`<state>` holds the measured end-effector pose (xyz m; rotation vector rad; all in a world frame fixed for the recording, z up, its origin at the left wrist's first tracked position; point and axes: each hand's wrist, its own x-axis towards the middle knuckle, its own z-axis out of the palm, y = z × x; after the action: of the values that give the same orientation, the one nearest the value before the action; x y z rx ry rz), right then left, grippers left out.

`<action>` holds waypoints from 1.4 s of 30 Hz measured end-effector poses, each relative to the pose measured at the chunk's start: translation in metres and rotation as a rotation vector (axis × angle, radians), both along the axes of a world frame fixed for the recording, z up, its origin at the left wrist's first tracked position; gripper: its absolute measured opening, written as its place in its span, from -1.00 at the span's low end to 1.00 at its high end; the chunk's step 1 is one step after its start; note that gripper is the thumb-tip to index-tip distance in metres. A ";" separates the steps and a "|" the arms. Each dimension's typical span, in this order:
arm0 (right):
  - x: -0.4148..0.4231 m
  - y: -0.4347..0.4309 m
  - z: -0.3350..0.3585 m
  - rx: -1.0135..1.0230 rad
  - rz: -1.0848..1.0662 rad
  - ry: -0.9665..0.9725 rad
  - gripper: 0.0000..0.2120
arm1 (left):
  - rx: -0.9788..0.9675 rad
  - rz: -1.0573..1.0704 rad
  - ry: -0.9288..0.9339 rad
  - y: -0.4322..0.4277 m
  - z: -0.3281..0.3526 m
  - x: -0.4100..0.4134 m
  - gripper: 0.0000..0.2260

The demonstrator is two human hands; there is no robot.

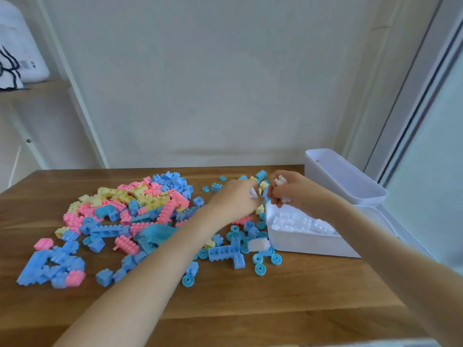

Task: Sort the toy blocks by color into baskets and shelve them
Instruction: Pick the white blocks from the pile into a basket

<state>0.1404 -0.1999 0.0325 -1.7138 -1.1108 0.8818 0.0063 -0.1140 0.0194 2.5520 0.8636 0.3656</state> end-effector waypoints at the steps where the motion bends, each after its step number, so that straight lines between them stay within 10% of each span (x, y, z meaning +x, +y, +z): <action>1: 0.006 -0.005 -0.005 -0.053 -0.078 -0.084 -0.87 | -0.020 -0.023 0.004 -0.007 -0.002 0.009 -0.84; 6: 0.020 -0.025 -0.031 -0.090 -0.285 -0.553 -0.93 | 0.057 -0.026 -0.013 -0.030 -0.022 0.040 -0.83; 25: 0.053 -0.071 -0.026 -0.126 0.056 -0.741 -0.60 | 0.070 -0.154 0.101 -0.048 -0.017 0.046 -0.76; 37: 0.049 -0.115 -0.026 0.075 -0.226 -0.798 -0.51 | -0.013 -0.261 0.361 -0.070 -0.014 0.064 -0.40; 42: -0.012 -0.107 -0.044 0.158 -0.046 -0.795 -0.71 | 0.069 -0.216 0.331 -0.066 -0.020 0.066 -0.80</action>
<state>0.1284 -0.3066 -0.0120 -1.9910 -1.5823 0.0400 0.0719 -0.1797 -0.0006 2.7819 0.6829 -0.0977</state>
